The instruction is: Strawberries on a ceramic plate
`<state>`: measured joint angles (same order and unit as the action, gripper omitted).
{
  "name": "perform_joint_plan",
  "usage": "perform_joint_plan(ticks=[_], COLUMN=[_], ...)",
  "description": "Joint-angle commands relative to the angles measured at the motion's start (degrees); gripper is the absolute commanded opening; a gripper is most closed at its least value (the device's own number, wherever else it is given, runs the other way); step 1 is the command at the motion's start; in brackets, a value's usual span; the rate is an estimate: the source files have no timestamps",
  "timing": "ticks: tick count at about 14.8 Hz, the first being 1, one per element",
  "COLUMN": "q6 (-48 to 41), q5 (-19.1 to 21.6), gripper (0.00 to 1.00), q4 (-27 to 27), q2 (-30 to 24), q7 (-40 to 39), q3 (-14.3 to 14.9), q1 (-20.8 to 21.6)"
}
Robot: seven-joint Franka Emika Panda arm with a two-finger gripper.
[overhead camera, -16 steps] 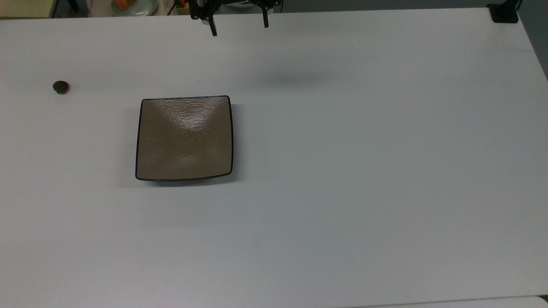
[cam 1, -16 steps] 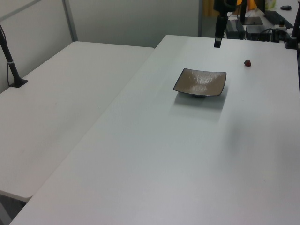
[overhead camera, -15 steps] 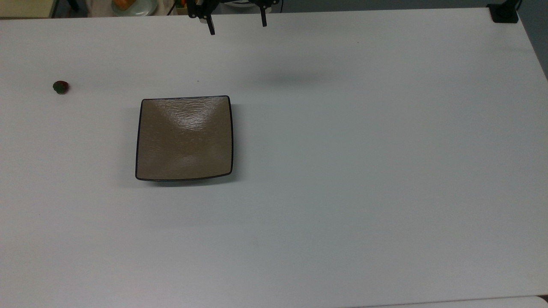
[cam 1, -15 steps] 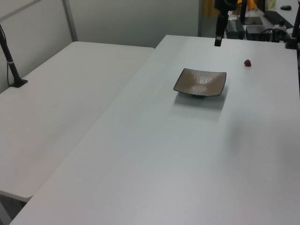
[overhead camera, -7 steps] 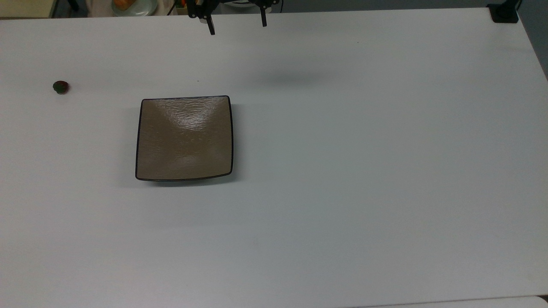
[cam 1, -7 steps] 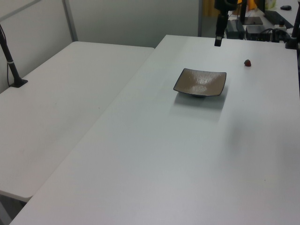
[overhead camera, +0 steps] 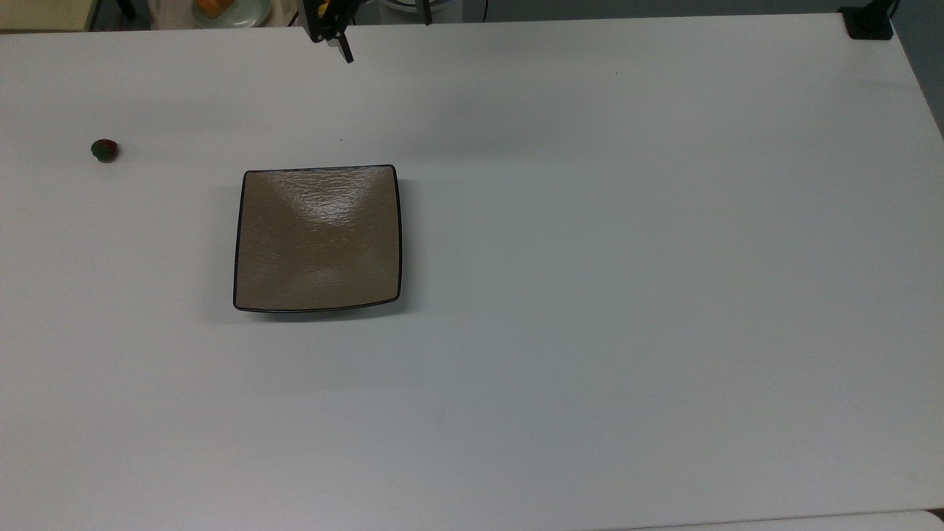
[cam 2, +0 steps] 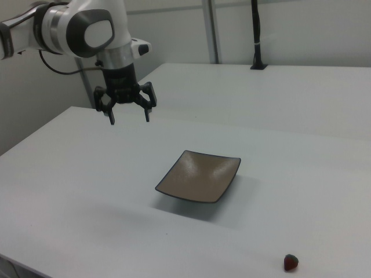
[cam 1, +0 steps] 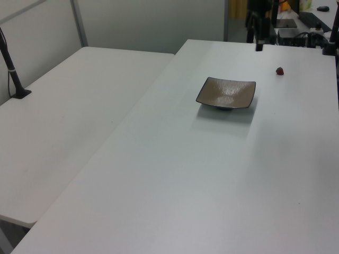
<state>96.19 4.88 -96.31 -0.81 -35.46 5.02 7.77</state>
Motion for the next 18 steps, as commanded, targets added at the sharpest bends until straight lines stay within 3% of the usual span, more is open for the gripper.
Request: perform_joint_plan(ticks=[1, 10, 18], q6=[-3.7, -6.3, 2.8], q5=[-2.9, -3.2, -5.4], gripper=[1.0, 1.0, 1.0], q4=[-0.1, 0.0, -0.2], q2=[-0.9, -4.2, 1.7], q7=[-16.1, -18.1, -20.8], q3=[0.2, -0.2, 0.2], q1=[-1.3, -7.2, -22.3])
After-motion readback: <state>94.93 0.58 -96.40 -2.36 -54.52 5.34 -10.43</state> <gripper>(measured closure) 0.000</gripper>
